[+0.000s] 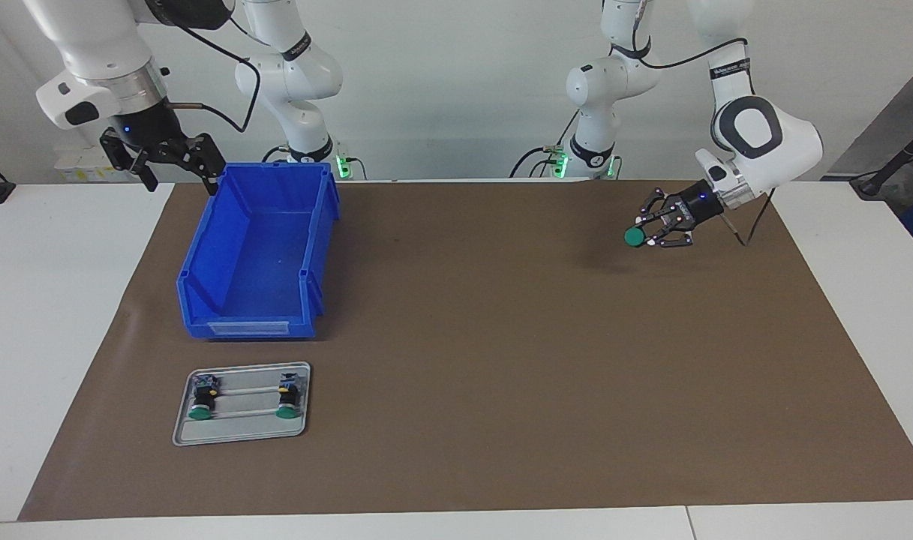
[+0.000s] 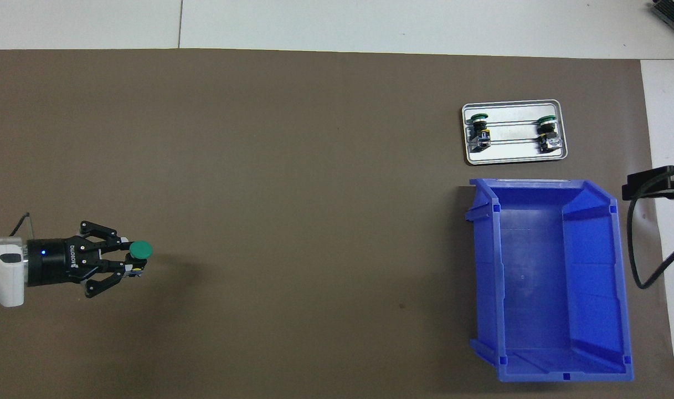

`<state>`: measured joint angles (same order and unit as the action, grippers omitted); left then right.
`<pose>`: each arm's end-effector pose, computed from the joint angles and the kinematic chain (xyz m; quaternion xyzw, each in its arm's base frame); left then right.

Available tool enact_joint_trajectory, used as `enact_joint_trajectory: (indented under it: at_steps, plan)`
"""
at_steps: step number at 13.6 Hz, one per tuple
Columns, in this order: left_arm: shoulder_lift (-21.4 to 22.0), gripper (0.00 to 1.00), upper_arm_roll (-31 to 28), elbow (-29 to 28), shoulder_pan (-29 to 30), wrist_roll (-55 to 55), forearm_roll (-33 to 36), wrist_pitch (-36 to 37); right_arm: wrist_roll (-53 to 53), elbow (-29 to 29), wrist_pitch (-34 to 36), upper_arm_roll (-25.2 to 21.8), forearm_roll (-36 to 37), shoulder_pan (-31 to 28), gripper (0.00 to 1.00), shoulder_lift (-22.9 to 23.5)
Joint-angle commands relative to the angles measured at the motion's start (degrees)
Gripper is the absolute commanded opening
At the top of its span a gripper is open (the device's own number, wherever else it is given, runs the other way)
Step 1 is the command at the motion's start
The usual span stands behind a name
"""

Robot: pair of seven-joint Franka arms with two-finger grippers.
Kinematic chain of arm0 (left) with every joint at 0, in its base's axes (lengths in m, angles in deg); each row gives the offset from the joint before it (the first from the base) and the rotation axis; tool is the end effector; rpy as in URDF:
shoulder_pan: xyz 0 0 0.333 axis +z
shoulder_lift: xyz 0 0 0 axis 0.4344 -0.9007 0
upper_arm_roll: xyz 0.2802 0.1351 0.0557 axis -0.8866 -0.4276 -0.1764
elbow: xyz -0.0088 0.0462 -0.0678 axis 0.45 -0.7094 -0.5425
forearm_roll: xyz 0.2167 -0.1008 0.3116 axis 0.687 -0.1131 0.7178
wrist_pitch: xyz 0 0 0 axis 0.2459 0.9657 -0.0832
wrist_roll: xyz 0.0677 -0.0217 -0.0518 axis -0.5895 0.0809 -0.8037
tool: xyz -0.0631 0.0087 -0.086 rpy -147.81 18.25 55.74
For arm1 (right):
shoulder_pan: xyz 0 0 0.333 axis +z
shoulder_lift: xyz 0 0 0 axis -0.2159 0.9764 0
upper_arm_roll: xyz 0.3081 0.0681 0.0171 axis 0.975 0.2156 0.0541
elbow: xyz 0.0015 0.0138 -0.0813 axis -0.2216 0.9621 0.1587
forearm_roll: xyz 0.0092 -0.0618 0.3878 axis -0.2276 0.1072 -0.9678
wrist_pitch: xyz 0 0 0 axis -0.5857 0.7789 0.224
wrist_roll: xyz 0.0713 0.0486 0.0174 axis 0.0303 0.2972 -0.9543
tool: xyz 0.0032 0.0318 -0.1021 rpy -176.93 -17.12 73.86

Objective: Place and press button with both arms

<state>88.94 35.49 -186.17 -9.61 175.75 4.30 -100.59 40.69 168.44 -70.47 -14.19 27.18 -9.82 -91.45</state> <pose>0.4391 0.0487 0.3618 0.7544 -0.4983 0.2639 0.3360 0.5270 -0.0303 0.6413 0.9989 -0.0387 0.0040 0.0258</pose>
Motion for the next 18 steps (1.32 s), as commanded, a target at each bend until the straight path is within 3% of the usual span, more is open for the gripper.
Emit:
enact_joint_trajectory:
  at_steps: [1, 10, 16, 18]
  plan:
    - [2.06, 0.00, 0.24, -3.31, -0.13, 2.94, -5.03, 0.33, -0.31, 1.32, -0.65, 0.48, -0.89, -0.54, 1.00, -1.17]
    - [-2.77, 0.00, 0.24, -5.52, -5.48, 14.53, -23.22, 0.16, -0.31, 1.32, -0.65, 0.48, -0.89, -0.54, 1.00, -1.17]
    - [-13.22, 0.00, 0.33, -0.52, -13.30, 24.12, -39.04, -1.59, -0.31, 1.32, -0.65, 0.39, -0.80, -0.54, 1.00, -1.25]
    - [-14.55, 0.00, 0.33, 1.86, -16.56, 25.09, -44.58, -1.77, -0.31, 1.32, -0.65, 0.48, -0.89, -0.54, 1.00, -1.17]
